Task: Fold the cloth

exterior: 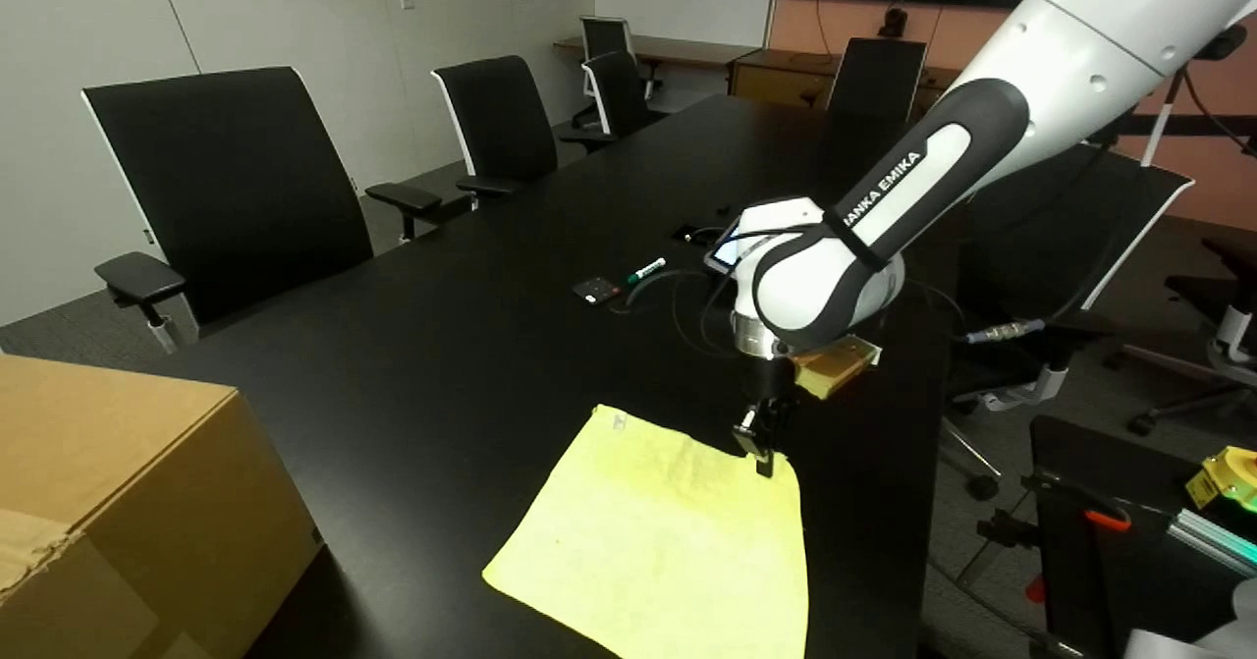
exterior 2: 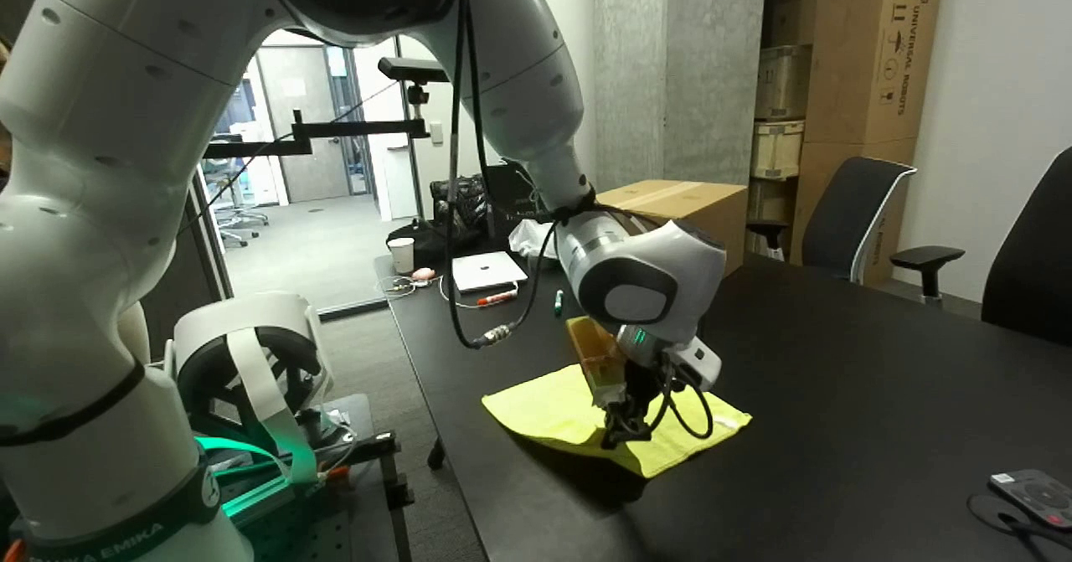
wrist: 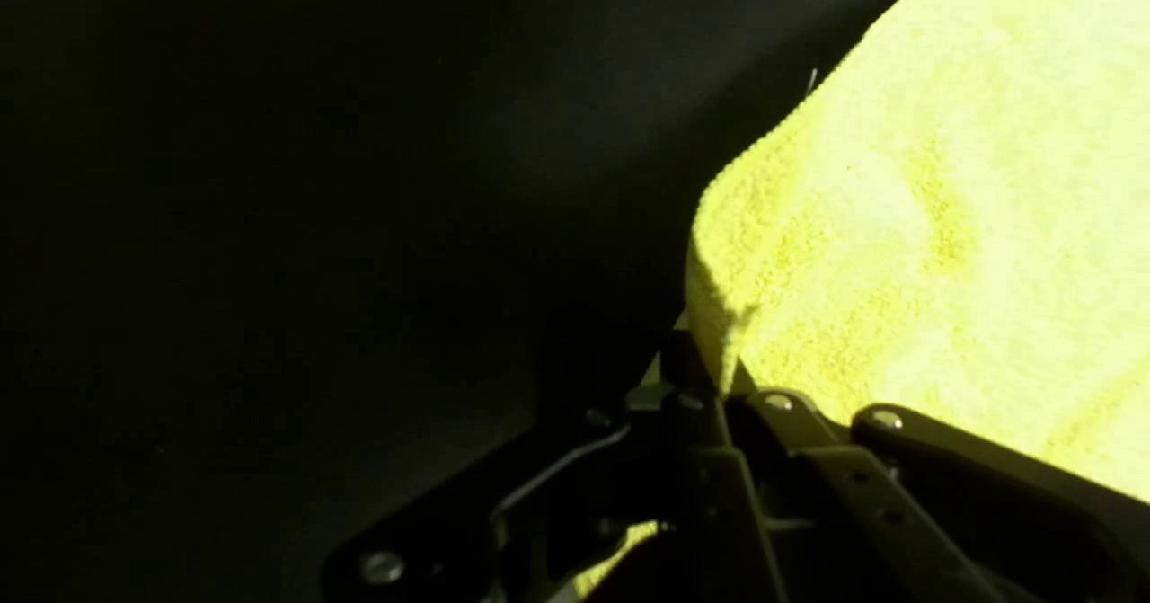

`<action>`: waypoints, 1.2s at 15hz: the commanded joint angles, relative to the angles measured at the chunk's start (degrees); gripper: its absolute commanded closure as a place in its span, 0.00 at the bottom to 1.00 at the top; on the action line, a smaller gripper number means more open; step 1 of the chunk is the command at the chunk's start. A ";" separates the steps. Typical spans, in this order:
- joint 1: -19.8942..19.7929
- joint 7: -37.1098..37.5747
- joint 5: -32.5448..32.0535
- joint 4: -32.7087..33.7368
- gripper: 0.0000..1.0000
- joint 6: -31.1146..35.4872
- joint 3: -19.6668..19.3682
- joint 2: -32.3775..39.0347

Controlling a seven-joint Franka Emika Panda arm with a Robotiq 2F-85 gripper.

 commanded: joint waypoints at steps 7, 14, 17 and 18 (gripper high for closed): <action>7.83 7.47 -11.03 24.32 0.99 -25.64 -3.87 6.31; 11.30 11.79 -12.96 44.53 0.99 -38.03 -4.33 16.66; 11.55 16.24 -12.18 51.51 0.99 -37.78 -5.56 20.75; 11.49 17.94 -11.85 53.39 0.99 -37.74 -5.92 21.91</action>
